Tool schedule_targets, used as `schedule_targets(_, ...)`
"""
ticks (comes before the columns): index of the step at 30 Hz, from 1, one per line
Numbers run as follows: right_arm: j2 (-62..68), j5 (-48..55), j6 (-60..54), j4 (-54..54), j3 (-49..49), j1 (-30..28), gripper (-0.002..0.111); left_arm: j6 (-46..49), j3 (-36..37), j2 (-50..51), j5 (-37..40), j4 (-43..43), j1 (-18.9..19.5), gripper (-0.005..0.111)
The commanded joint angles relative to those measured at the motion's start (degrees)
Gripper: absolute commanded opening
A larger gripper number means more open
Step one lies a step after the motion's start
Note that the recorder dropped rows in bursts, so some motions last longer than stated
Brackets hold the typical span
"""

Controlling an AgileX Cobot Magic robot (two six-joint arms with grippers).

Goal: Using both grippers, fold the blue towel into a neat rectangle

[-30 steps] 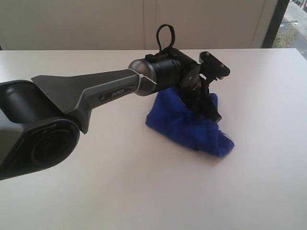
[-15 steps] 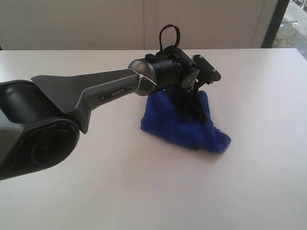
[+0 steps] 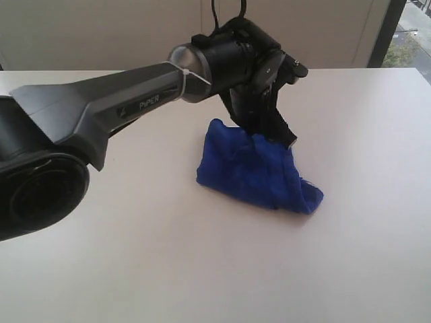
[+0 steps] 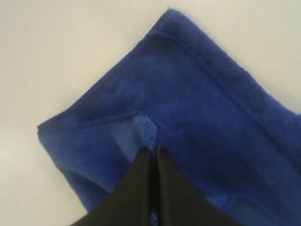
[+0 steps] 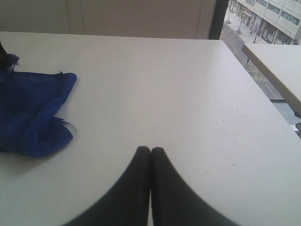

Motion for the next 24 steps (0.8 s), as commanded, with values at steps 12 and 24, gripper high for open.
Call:
schedule_targets(12,-0.3,-0.4,0.0,-0.4,0.3,-0.1,0.000,-4.7,7.9,-4.9,10.7,-1.1,0.1,0.000)
schedule_targets(24,-0.3,-0.4,0.0,-0.4,0.3,-0.1,0.000,-11.7,21.1,-13.2,3.8,-2.1,5.5,0.000)
